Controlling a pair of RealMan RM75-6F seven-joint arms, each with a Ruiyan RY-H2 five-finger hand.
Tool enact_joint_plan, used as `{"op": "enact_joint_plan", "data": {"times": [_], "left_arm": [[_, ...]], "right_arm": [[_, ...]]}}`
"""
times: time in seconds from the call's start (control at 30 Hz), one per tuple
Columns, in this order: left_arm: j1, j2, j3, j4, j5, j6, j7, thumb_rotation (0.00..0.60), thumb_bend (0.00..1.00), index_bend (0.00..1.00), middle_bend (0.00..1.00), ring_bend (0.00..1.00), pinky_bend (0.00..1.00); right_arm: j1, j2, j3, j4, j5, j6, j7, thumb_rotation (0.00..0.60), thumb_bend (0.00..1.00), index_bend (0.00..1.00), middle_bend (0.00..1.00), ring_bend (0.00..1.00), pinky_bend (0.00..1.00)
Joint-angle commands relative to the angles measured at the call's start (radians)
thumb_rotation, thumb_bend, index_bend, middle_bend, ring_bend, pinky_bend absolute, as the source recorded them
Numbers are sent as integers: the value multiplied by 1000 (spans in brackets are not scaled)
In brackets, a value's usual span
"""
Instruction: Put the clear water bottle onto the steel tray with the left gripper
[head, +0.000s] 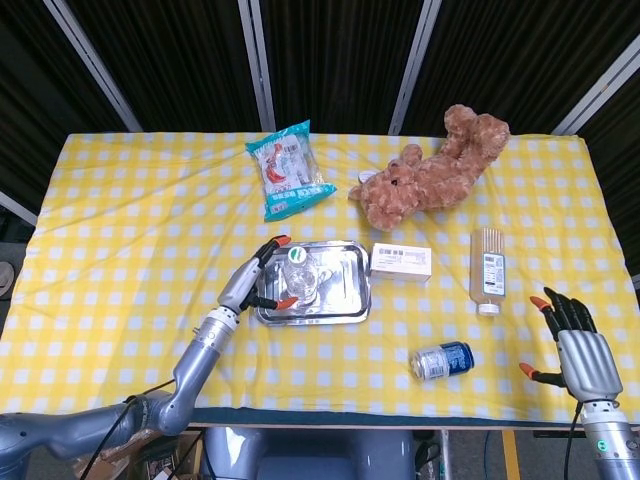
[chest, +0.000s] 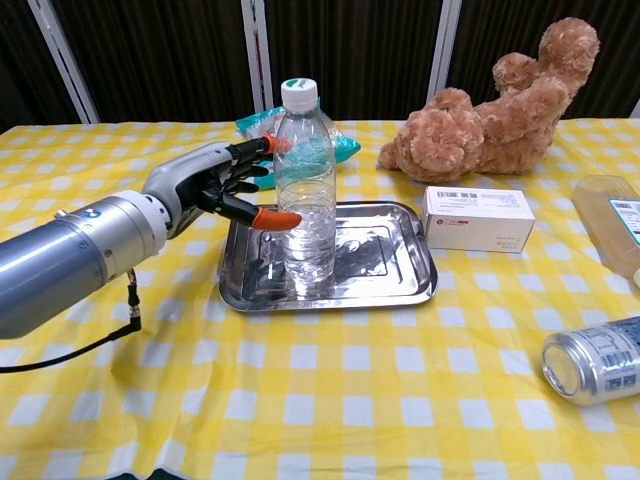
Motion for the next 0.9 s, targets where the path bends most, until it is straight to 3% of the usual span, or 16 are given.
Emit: {"op": "enact_joint_plan", "data": {"times": [0.03,0.1,0.23,0.37,0.47,0.6,0.9], "left_arm": [[50,101,50,-93,58,61,77,600,238,93,27,0,42],[82,149,70,-147,78,114,129,600,239,118,41,0,42],[207,359,154,-370,118,267,306,600,260,146,51,0,42],[335,533,244,-449,225,456,454,600,266,149,59,0,42],[419,598,276,-419,270,579,458,600,266,149,62,0,42],[505,638,293,-321,291,684,359,600,266,149,66,0,42],[559,698,282,-286,235,674,289,600,266,150,67,0,42]], "right_arm": [[-3,2,3,2,0,9,0,600,49,144,0,8,0],[-5,1,4,4,-2,15,-3,600,49,144,0,8,0],[-11,0,3,6,-5,28,-20,600,49,145,0,8,0],[-15,-6,4,5,-11,45,-54,600,49,145,0,8,0],[-16,-12,5,5,-16,54,-76,600,49,145,0,8,0],[-18,-31,14,28,-22,81,-138,600,50,136,0,8,0],[-14,-40,18,27,-17,75,-142,600,49,130,0,8,0]]}}
